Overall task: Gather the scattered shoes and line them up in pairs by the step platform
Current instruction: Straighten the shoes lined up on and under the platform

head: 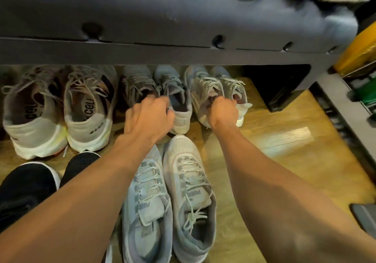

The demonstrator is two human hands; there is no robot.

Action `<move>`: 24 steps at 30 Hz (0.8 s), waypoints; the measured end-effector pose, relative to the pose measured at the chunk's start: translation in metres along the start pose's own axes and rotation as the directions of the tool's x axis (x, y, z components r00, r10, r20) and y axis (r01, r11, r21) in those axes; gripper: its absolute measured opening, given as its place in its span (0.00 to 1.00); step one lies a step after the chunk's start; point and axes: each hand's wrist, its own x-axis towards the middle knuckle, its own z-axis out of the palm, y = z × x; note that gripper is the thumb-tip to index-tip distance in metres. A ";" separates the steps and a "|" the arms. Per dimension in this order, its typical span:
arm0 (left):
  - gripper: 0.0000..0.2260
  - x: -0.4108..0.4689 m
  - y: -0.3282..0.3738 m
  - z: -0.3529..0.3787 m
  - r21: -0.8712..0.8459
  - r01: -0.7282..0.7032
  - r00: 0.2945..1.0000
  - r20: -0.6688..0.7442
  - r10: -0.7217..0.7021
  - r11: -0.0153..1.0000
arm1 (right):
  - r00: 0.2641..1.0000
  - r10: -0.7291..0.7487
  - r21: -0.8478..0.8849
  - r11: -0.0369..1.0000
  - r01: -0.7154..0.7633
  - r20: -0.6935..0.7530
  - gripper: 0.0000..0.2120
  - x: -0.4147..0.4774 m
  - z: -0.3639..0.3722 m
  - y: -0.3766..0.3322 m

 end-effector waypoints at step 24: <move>0.14 -0.003 0.000 -0.020 -0.009 0.068 0.986 0.152 -0.065 0.998 | 0.946 0.322 0.360 0.878 -0.314 0.039 0.16 0.022 -0.031 0.011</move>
